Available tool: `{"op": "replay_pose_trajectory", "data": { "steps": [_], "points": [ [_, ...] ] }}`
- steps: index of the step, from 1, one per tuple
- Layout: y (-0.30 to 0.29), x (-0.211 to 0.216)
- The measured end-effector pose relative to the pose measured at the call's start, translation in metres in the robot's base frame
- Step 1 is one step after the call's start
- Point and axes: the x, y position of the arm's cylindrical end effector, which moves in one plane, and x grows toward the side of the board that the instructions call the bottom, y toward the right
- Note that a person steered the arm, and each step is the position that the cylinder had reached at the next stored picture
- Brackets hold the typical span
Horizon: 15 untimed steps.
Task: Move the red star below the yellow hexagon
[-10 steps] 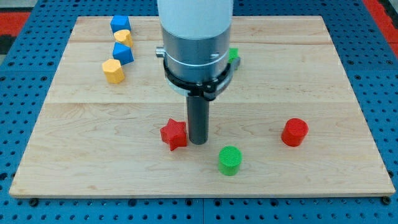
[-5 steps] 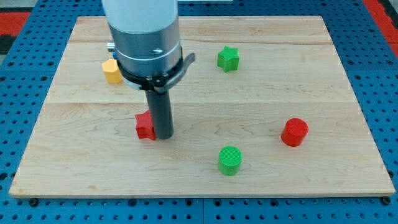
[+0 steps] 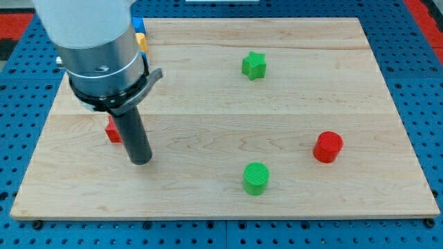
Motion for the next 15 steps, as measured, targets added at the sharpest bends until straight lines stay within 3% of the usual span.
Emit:
{"op": "replay_pose_trajectory", "data": {
  "steps": [9,12,14,15],
  "points": [
    [-0.045,-0.027],
    [-0.044,-0.099],
    [-0.009,-0.082],
    [0.04,-0.112]
  ]
}}
